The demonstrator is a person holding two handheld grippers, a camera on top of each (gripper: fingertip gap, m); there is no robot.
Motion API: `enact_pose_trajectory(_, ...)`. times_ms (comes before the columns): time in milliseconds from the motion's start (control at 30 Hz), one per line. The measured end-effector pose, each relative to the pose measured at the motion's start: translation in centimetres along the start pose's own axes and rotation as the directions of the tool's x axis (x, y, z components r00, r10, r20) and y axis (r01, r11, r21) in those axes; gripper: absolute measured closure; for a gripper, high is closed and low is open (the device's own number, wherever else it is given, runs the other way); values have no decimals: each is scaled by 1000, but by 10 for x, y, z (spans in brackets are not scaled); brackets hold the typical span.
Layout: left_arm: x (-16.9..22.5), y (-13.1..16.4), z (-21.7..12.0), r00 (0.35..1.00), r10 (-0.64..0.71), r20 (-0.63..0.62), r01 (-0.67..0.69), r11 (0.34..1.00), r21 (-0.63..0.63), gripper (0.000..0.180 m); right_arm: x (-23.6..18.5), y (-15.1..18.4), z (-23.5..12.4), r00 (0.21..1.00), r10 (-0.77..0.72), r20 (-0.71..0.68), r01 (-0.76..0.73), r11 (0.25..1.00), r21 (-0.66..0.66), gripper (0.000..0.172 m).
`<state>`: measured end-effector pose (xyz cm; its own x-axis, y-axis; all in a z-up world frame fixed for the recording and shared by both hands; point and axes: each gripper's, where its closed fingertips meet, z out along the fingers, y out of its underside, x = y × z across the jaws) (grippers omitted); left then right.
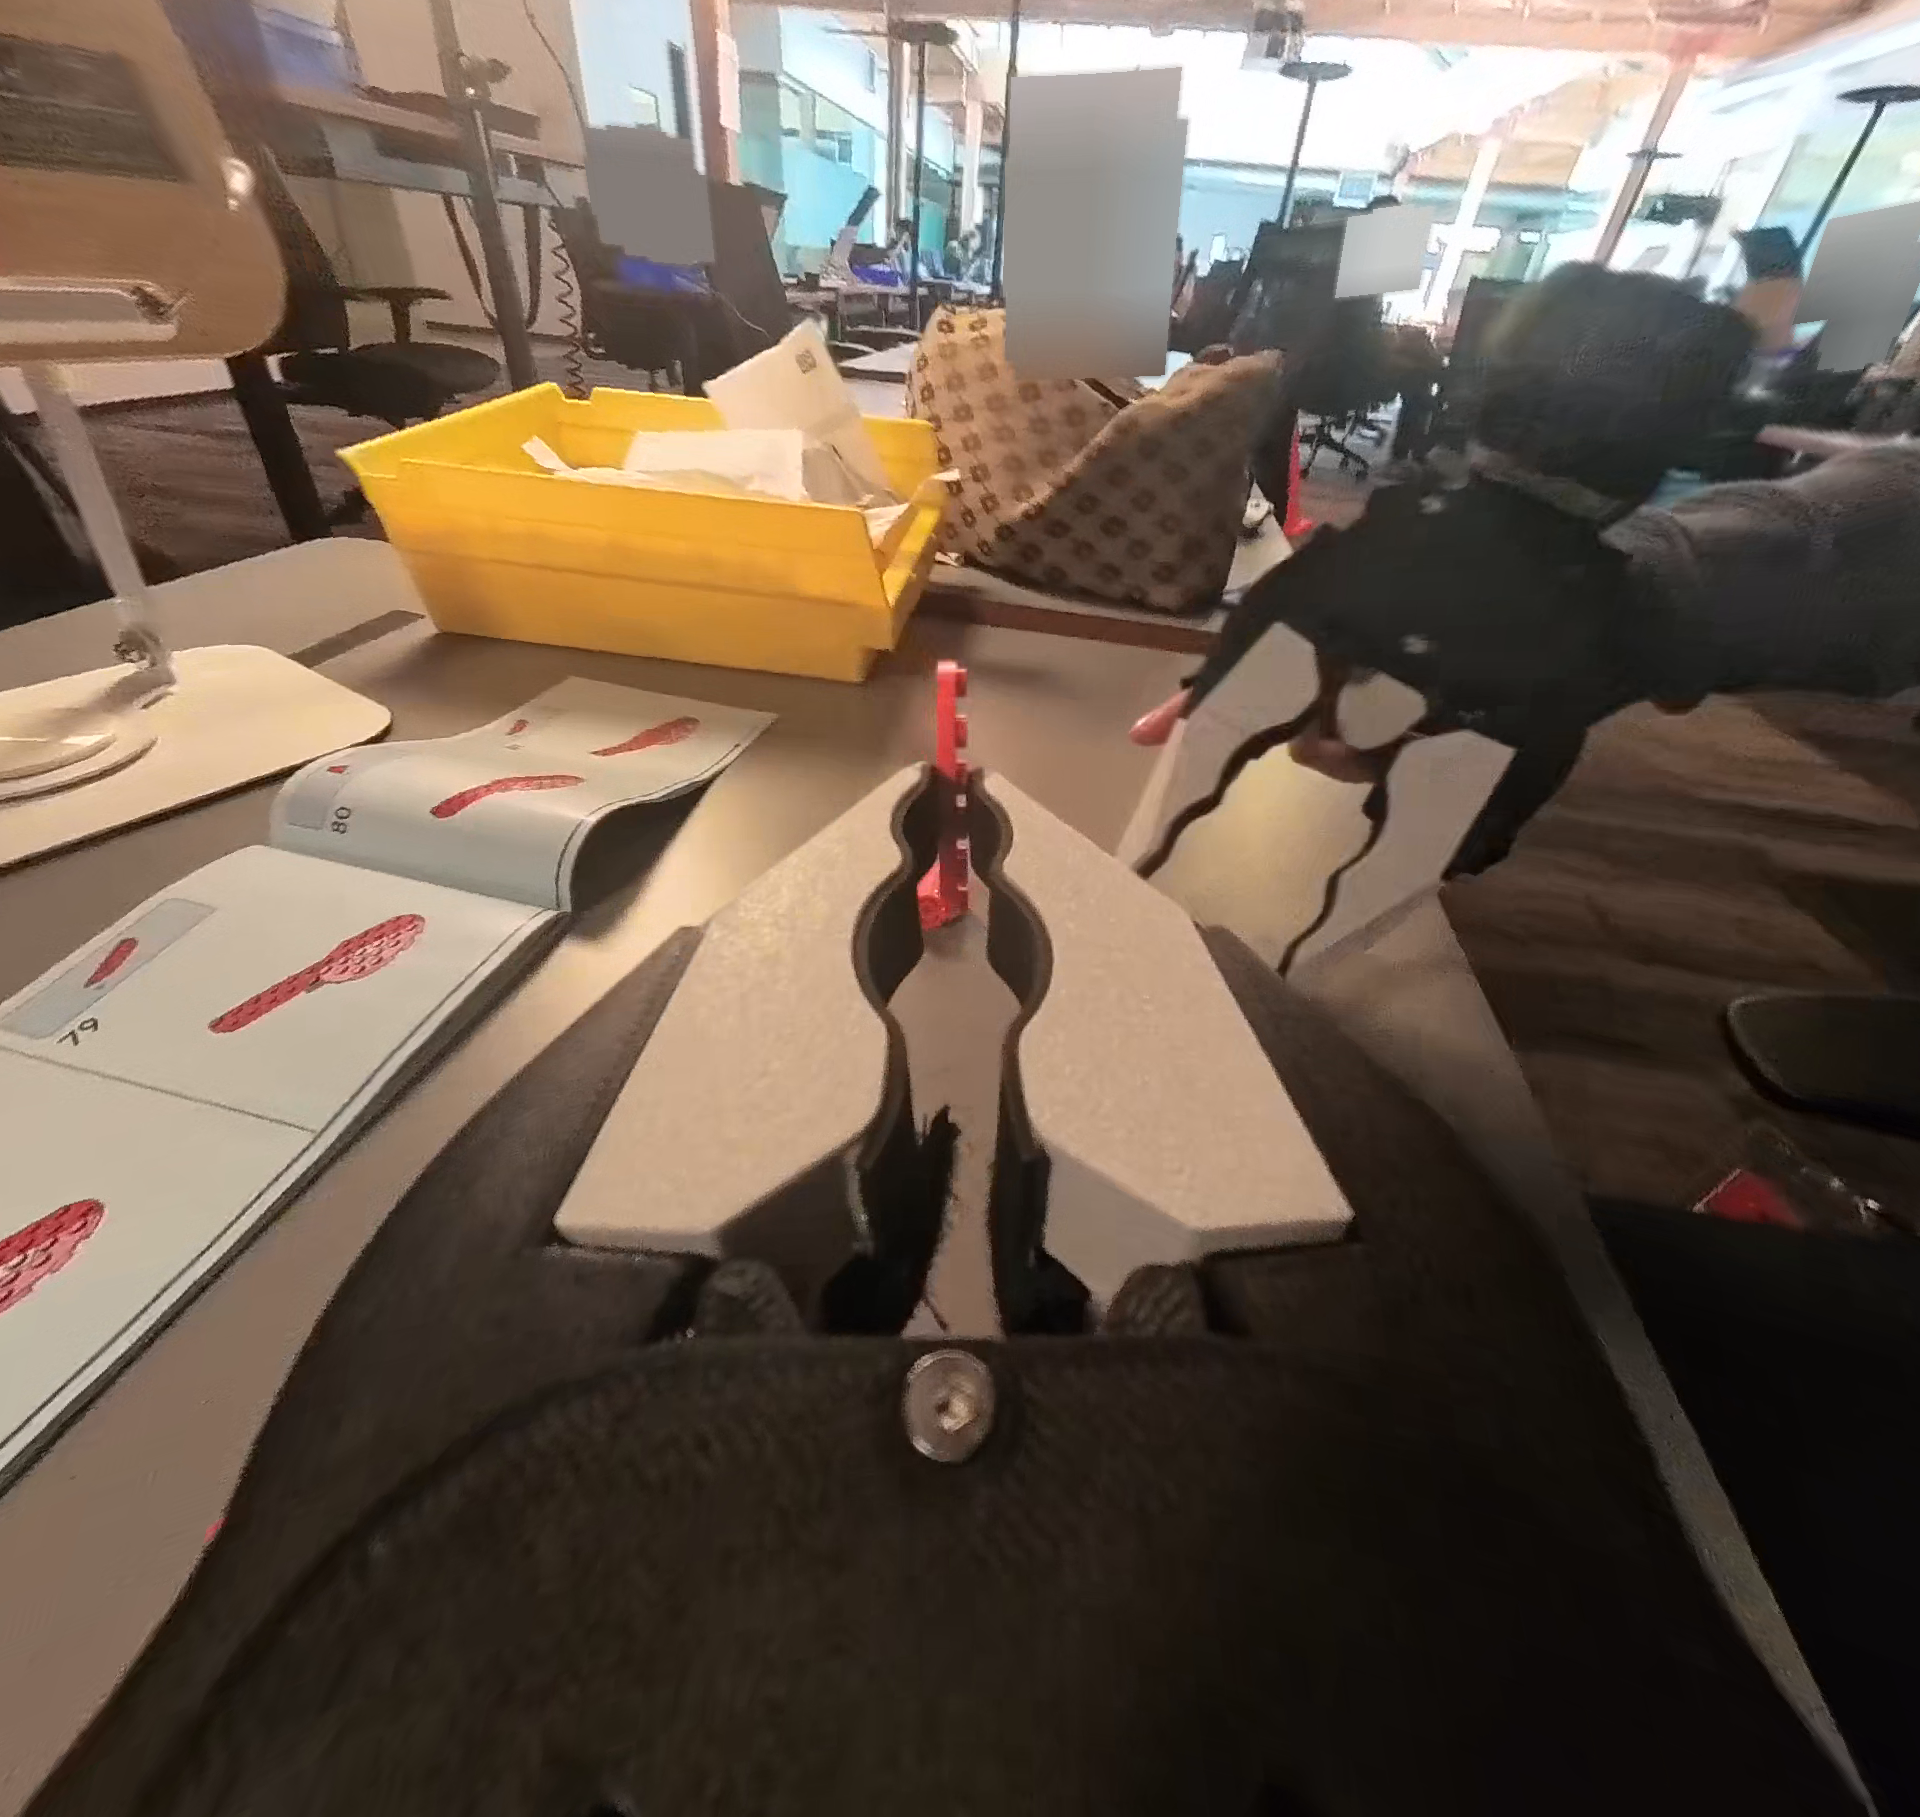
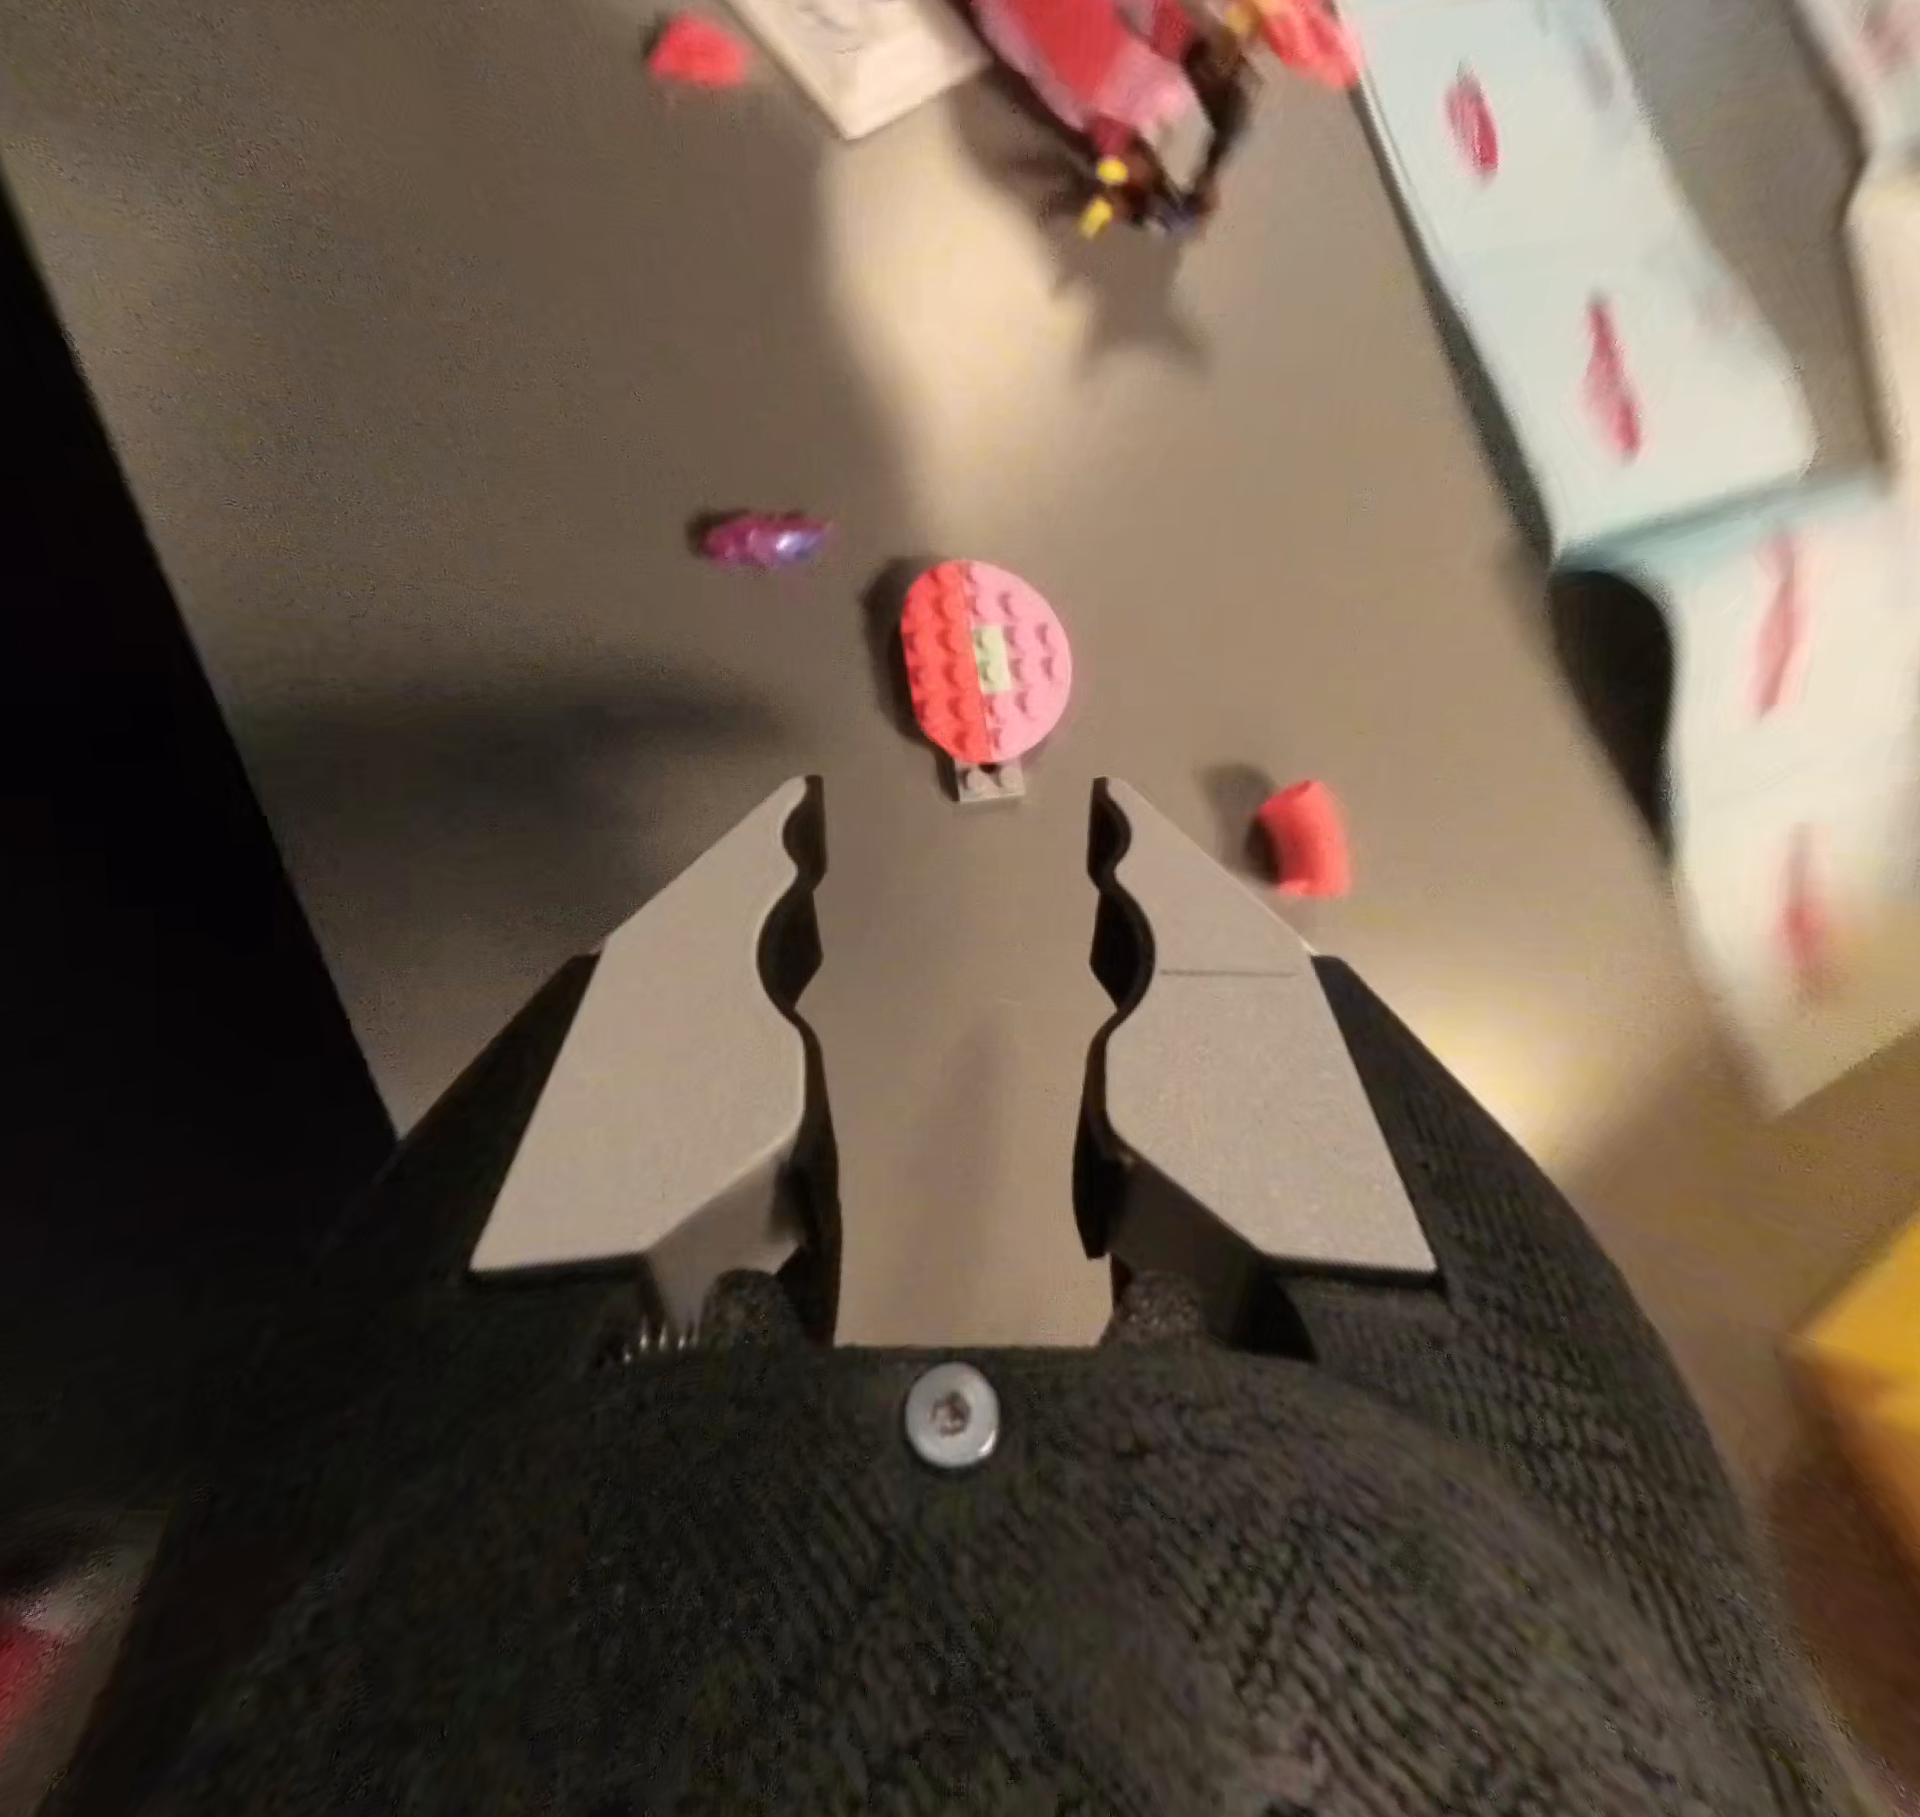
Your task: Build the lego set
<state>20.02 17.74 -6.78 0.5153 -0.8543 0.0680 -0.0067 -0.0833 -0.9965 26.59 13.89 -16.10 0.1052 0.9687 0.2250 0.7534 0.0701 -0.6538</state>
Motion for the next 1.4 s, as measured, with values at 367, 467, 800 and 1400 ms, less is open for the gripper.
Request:
enact_pose_trajectory(367,11,-3,1,997,-18,-73,20,999,33,177,1,0,42,954,266,139,-232,947,-222,123)
enact_pose_trajectory(467,15,-4,1,996,-16,-87,19,999,34,177,-7,10,32,963,108,246,-23,946,-322,137)
enact_pose_trajectory(800,21,-5,2,993,-30,-118,35,999,40,177,-29,3,-31,962,133,237,-89,979,-185,115)
enact_pose_trajectory(1400,26,-5,3,985,-63,-162,71,996,47,177,-99,16,-28,847,462,262,-422,885,-196,59)
